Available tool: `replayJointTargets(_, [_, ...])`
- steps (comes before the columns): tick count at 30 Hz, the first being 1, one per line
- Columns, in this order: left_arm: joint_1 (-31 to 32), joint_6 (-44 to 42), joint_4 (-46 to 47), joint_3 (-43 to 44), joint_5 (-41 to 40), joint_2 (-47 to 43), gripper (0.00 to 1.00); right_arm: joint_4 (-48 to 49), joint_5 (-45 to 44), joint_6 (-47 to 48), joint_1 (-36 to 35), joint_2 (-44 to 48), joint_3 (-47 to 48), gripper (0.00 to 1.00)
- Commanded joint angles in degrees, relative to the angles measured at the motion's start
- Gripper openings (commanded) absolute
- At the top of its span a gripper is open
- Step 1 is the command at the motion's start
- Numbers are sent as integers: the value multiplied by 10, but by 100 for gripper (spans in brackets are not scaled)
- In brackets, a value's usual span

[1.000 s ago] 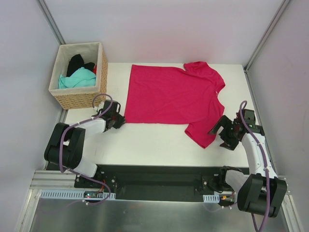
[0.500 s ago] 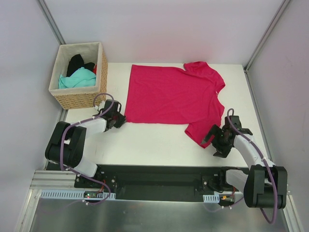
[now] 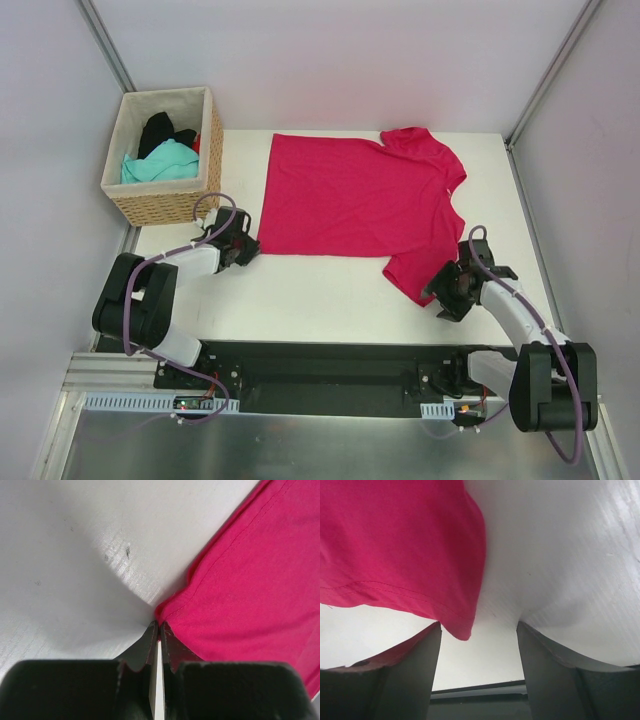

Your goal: Fold and stack the t-shirts

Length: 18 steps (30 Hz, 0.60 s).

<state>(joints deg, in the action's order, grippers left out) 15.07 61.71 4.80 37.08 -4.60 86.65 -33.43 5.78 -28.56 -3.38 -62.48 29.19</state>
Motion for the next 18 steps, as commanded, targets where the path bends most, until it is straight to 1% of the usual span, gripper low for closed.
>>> replayJointTargets(1, [5, -17, -39, -16, -15, -6, 0, 97, 4, -32, -10, -24, -6, 65])
replayJointTargets(6, [5, -14, -38, -17, -15, -5, 0, 90, 10, -31, -12, -27, 10, 63])
replayJointTargets(9, [5, -13, -39, -16, -12, -3, 0, 93, 2, -29, -13, -36, 7, 60])
replayJointTargets(13, [5, -10, -38, -18, -13, -2, 0, 113, 6, -37, -17, -59, 3, 50])
replayJointTargets(18, [5, -9, -39, -21, -16, -3, 0, 91, 4, -39, -29, -70, 10, 49])
